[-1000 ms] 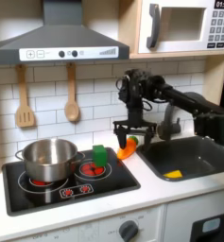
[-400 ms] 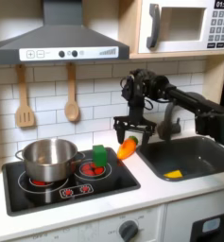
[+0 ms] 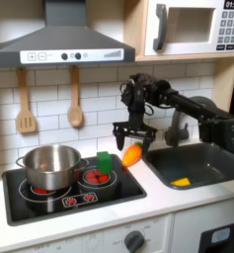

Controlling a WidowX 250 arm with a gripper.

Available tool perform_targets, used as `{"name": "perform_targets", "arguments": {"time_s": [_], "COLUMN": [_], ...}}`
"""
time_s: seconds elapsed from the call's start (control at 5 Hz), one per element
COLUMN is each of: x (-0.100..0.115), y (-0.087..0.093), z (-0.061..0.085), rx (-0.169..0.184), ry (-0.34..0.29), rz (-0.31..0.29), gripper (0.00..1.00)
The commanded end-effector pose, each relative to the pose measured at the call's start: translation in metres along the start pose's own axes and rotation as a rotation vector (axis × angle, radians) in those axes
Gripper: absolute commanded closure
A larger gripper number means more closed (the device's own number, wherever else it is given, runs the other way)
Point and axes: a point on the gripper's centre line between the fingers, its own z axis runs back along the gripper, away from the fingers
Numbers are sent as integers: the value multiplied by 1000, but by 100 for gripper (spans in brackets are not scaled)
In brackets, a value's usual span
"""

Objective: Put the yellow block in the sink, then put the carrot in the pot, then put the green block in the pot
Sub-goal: 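Put the carrot in the pot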

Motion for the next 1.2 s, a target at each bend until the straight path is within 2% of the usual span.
{"name": "perform_targets", "arguments": {"time_s": [0.0, 0.6, 1.0], "x": [3, 15, 29], "y": [-3, 5, 6], "z": [-14, -38, -44], "rx": [-22, -45, -50], "ry": [6, 33, 24], "rz": [-22, -11, -25], "gripper": [0, 0, 0]}}
